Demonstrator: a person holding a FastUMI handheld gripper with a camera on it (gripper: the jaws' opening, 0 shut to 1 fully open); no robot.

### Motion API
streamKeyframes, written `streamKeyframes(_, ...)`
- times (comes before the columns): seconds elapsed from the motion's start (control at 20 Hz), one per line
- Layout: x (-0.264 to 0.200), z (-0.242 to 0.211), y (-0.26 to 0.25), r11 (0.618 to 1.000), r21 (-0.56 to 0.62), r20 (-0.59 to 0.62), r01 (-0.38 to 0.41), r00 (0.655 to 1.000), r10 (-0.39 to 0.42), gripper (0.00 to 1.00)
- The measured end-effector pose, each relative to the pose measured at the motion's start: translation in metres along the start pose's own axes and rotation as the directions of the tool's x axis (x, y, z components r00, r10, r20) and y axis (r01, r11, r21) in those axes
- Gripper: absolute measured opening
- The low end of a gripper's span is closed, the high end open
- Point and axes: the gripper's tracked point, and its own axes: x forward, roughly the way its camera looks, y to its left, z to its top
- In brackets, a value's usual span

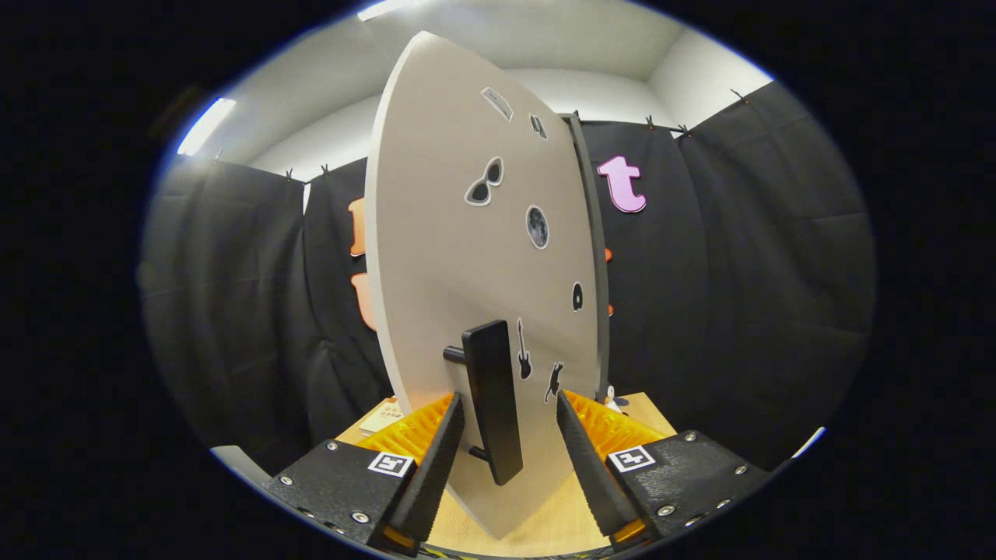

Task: Open the shoe cabinet door, grab the shoes and put them into the shoe cabinet, then close the shoe cabinet door.

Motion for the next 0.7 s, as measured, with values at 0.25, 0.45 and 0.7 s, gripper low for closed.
streamKeyframes(0.25,0.020,0.004,0.014,0.999,-0.048,0.015,-0.022,1.000,0.023,0.77)
streamKeyframes(0.45,0.036,0.001,0.029,0.997,-0.045,0.011,-0.066,0.998,0.067,0.80)
streamKeyframes(0.7,0.046,0.003,0.041,0.991,-0.067,-0.003,-0.112,0.994,0.112,0.81)
